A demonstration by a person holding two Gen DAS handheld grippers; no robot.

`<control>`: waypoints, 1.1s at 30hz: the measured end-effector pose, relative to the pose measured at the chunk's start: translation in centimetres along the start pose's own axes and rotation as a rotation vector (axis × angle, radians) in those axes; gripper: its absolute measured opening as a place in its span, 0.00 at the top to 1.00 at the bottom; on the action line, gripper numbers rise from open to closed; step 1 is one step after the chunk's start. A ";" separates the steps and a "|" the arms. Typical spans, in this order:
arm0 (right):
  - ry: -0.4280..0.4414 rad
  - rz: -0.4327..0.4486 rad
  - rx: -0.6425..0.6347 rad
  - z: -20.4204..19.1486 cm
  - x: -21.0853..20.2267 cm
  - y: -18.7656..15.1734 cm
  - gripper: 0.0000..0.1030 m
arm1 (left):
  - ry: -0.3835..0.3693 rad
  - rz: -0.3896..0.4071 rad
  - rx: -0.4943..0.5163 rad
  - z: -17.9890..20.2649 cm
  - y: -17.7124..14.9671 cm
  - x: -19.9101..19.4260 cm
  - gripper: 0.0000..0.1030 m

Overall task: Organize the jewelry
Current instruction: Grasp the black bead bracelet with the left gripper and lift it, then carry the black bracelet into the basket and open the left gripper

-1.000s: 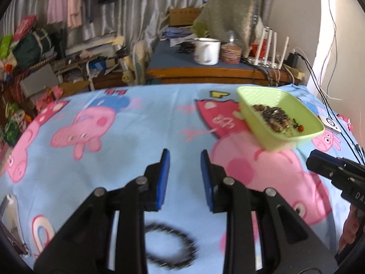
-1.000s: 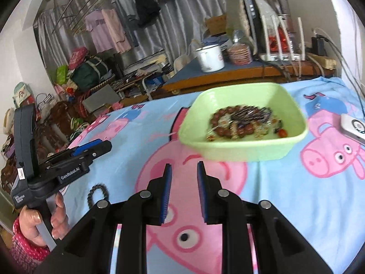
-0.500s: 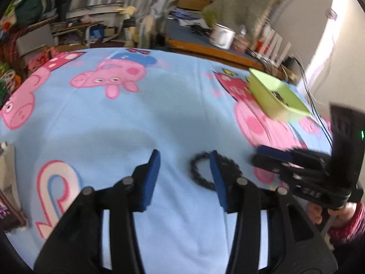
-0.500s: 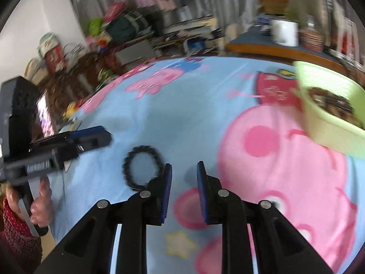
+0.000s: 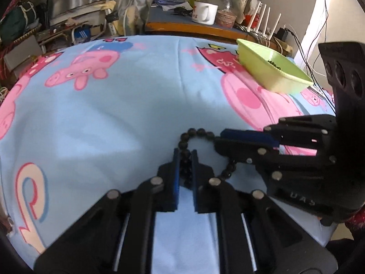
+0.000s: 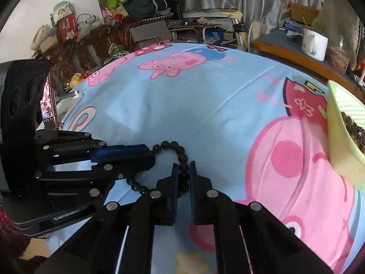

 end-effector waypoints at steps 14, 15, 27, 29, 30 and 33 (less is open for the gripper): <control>-0.190 0.058 0.236 9.5 -8.9 -9.1 1.00 | -0.145 -0.078 0.209 14.3 -1.2 4.4 0.92; -0.202 0.071 0.263 10.3 -9.7 -9.7 1.00 | -0.153 -0.078 0.229 15.6 -1.2 4.7 0.92; -0.275 0.204 0.315 14.2 -14.4 -9.3 1.00 | -0.185 -0.019 0.313 21.9 2.1 4.2 0.92; -0.277 0.222 0.303 14.4 -14.8 -8.3 1.00 | -0.186 -0.006 0.316 22.0 2.9 3.9 0.92; -0.282 0.233 0.293 14.6 -15.1 -7.7 1.00 | -0.187 0.004 0.317 22.1 3.5 3.6 0.92; -0.304 0.264 0.279 15.6 -15.9 -6.1 1.00 | -0.185 0.039 0.315 22.2 5.5 2.9 0.92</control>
Point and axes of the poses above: each gripper's, at about its wrist camera, not at the fingertips, and x roughly the way its jaws point, z to its right, y to its top, the point moved 10 cm from there along x, roughly the way its jaws point, and after that the axes turned 13 degrees about -x, right-handed, at the moved point
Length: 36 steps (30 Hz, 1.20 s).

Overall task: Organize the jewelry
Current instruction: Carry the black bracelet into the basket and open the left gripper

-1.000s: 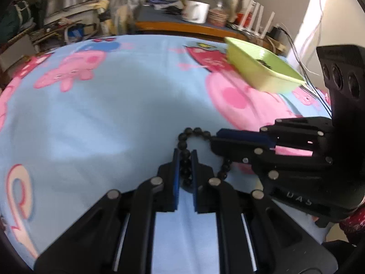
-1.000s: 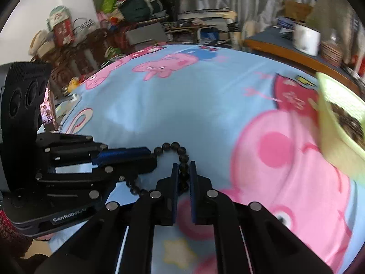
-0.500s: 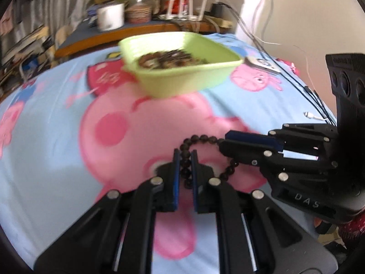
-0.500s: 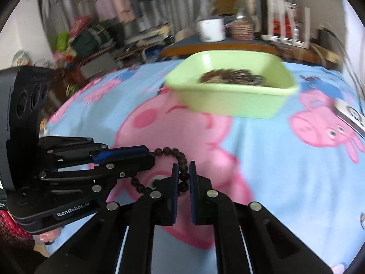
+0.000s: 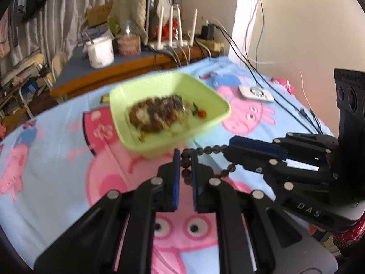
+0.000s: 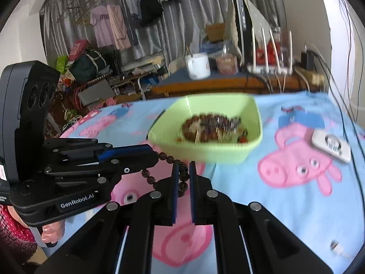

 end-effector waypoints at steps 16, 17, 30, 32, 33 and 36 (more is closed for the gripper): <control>0.010 0.025 0.044 4.1 5.2 5.0 1.00 | 0.015 0.029 -0.067 -3.2 7.5 3.4 0.92; 0.028 0.025 0.056 4.1 5.7 4.8 1.00 | 0.021 0.024 -0.072 -3.5 7.4 3.9 0.92; -0.064 0.053 0.198 5.9 4.5 2.0 1.00 | 0.133 0.057 -0.143 -6.8 4.8 4.0 0.71; -0.067 0.055 0.198 5.5 4.2 1.8 1.00 | 0.153 0.071 -0.139 -6.6 4.5 3.6 0.71; -0.066 0.055 0.199 5.2 3.9 1.6 1.00 | 0.163 0.077 -0.136 -6.5 4.3 3.3 0.71; -0.069 0.056 0.194 4.6 3.5 1.2 1.00 | 0.184 0.091 -0.134 -6.3 3.8 2.5 0.71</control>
Point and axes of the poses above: each gripper's, at about its wrist camera, not at the fingertips, and x roughly the way its jaws point, z to its right, y to its top, the point moved 10 cm from there along x, roughly the way its jaws point, and after that the axes turned 13 degrees about -x, right-handed, at the moved point
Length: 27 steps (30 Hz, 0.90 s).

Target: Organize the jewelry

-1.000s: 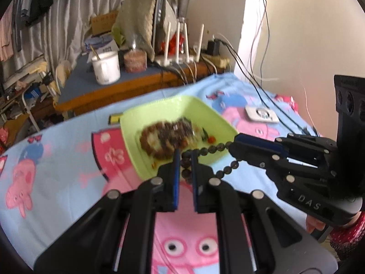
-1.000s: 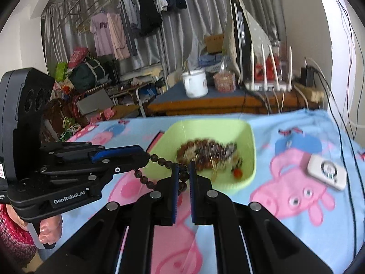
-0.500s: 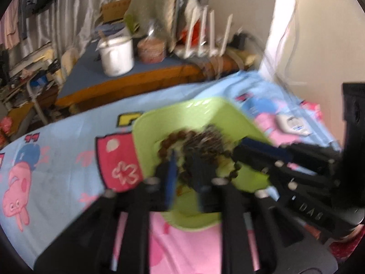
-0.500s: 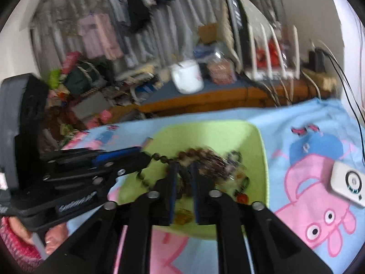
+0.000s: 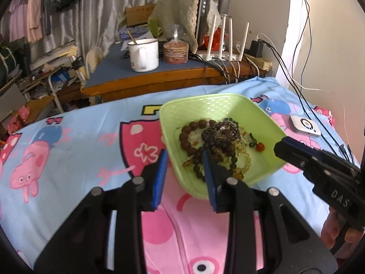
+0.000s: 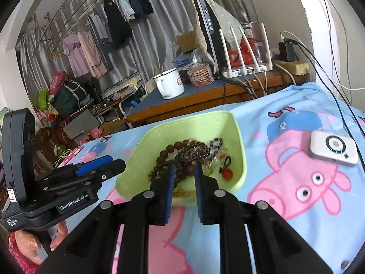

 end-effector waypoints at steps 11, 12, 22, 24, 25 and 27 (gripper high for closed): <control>0.036 -0.020 0.005 -3.1 -1.6 -2.4 1.00 | 0.049 0.030 -0.046 -1.2 -2.4 -3.0 0.71; 0.040 -0.021 0.009 -3.3 -1.7 -2.5 1.00 | 0.050 0.032 -0.056 -1.4 -2.7 -3.3 0.71; -0.011 -0.015 -0.055 -6.4 -3.8 -4.6 1.00 | 0.099 0.079 -0.106 -3.0 -4.6 -6.2 0.52; -0.023 -0.007 -0.067 -6.9 -4.3 -4.9 1.00 | 0.110 0.094 -0.111 -3.3 -5.0 -6.8 0.52; -0.026 -0.006 -0.070 -7.0 -4.4 -4.9 1.00 | 0.113 0.097 -0.113 -3.4 -5.2 -7.0 0.50; -0.036 -0.009 -0.080 -7.3 -4.7 -5.1 1.00 | 0.115 0.102 -0.119 -3.5 -5.6 -7.3 0.45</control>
Point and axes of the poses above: each gripper's, at about its wrist camera, not at the fingertips, and x roughly the way its jaws point, z to its right, y to its top, the point moved 10 cm from there along x, roughly the way its jaws point, and after that the axes turned 13 degrees about -x, right-handed, at the moved point
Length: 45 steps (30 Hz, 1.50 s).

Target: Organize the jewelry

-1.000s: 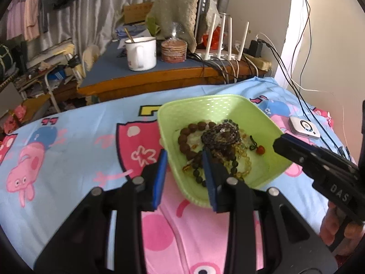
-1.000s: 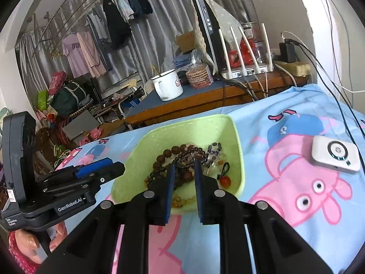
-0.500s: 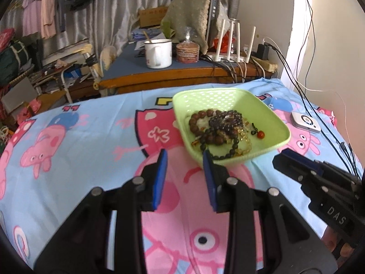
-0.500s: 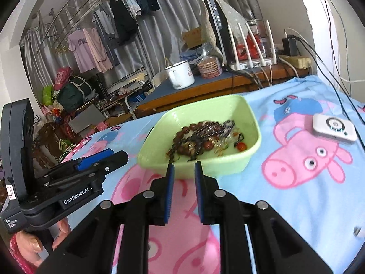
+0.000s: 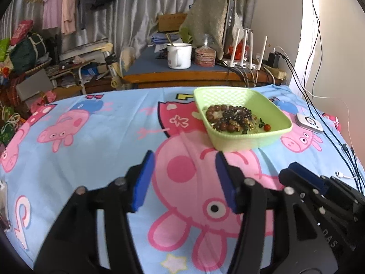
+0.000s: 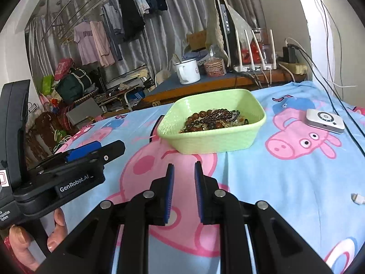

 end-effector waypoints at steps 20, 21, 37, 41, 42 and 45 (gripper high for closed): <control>0.006 0.008 0.044 -0.6 -1.5 -0.5 1.00 | 0.024 0.094 0.006 0.0 -0.2 -3.1 0.06; 0.011 0.011 0.044 -0.7 -1.6 -0.5 1.00 | 0.029 0.097 0.005 0.0 -0.2 -3.2 0.06; 0.005 0.075 0.051 -1.3 -3.3 0.0 1.00 | 0.062 0.144 -0.011 -0.3 -0.6 -4.5 0.06; 0.006 0.080 0.059 -1.3 -3.5 0.0 1.00 | 0.063 0.144 -0.009 -0.3 -0.6 -4.5 0.06; 0.006 0.082 0.060 -1.3 -3.5 0.0 1.00 | 0.064 0.145 -0.008 -0.3 -0.6 -4.5 0.06; 0.007 0.086 0.060 -1.4 -3.7 0.0 1.00 | 0.068 0.155 0.000 -0.3 -0.6 -4.9 0.06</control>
Point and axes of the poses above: each gripper's, at about its wrist camera, not at the fingertips, and x roughly the way its jaws point, z to its right, y to its top, the point moved 10 cm from there along x, roughly the way its jaws point, and after that the axes turned 13 degrees about -x, right-handed, at the moved point
